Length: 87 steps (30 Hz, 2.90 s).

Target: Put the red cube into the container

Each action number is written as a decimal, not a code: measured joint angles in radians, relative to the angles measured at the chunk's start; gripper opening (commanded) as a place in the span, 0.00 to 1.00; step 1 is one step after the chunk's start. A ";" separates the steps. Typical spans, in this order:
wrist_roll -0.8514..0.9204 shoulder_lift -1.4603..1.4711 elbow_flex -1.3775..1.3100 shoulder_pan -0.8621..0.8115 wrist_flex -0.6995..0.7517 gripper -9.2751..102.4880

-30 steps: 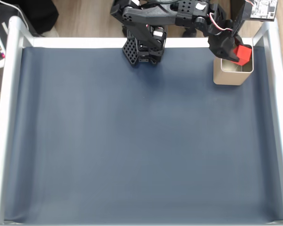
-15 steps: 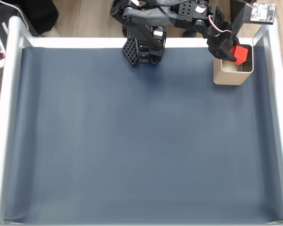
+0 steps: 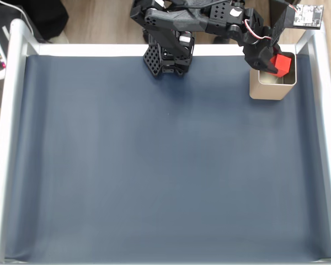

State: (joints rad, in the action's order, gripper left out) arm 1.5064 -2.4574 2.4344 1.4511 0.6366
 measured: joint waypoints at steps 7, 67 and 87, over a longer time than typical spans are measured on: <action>0.029 0.006 0.000 0.000 -0.002 0.16; 0.041 0.015 0.000 -0.002 -0.046 0.21; 0.054 0.029 -0.040 -0.268 -0.110 0.08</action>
State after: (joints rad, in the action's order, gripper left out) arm 1.5601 -2.4283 2.3945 1.1827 0.5262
